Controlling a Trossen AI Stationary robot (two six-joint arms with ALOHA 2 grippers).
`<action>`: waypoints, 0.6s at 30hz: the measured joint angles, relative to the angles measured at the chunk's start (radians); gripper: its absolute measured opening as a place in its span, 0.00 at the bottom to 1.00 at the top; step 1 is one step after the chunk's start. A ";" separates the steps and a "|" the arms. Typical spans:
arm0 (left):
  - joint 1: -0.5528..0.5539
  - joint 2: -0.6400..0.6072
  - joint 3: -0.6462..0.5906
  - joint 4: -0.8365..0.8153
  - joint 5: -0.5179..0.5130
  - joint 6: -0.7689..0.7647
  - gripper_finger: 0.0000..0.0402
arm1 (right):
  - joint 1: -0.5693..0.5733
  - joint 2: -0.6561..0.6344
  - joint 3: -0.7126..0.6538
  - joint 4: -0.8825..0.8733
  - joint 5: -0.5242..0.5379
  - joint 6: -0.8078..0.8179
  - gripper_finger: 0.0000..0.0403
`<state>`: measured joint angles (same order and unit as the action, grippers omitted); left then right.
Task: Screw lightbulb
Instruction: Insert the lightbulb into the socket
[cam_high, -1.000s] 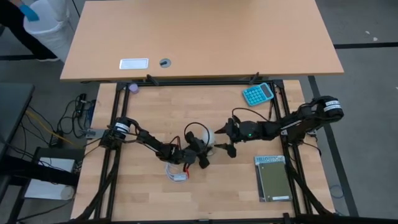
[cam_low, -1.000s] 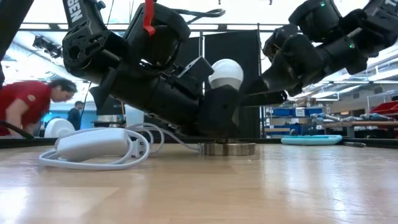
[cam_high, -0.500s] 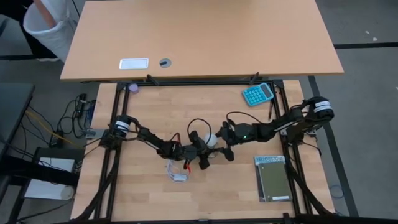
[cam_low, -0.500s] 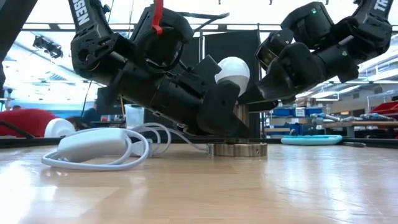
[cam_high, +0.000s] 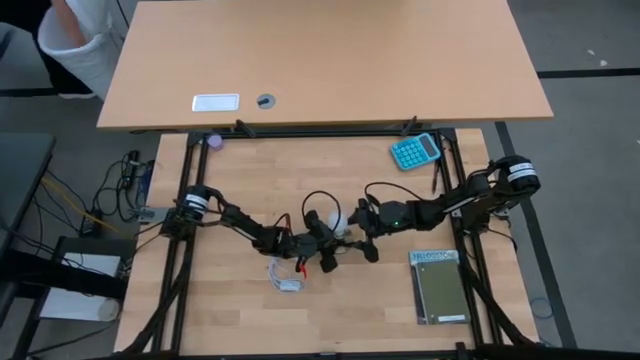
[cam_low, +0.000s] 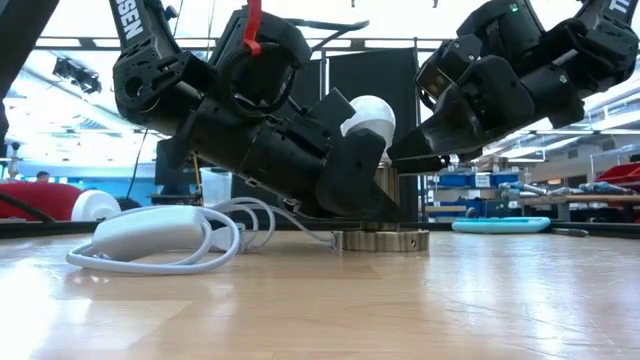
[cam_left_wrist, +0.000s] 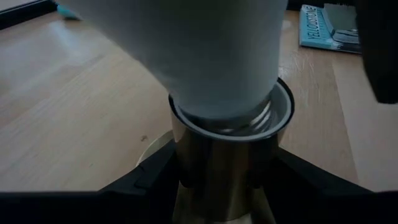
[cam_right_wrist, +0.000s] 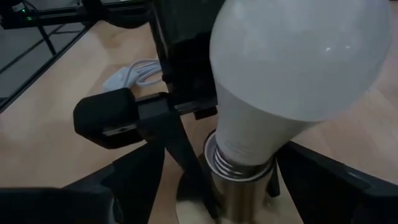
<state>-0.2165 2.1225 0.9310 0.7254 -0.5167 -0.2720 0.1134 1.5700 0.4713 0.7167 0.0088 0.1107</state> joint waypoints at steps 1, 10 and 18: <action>0.000 0.000 0.000 0.000 -0.001 0.000 0.51 | 0.002 0.000 0.000 -0.004 0.002 0.000 0.77; 0.000 0.001 -0.001 -0.006 -0.003 -0.001 0.51 | 0.030 -0.004 0.000 -0.039 0.035 0.000 0.77; 0.000 0.001 -0.001 -0.005 -0.004 -0.002 0.51 | 0.077 -0.020 0.000 -0.105 0.160 0.042 0.77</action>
<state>-0.2165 2.1235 0.9302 0.7200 -0.5209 -0.2737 0.1901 1.5501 0.4713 0.6119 0.1687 0.1532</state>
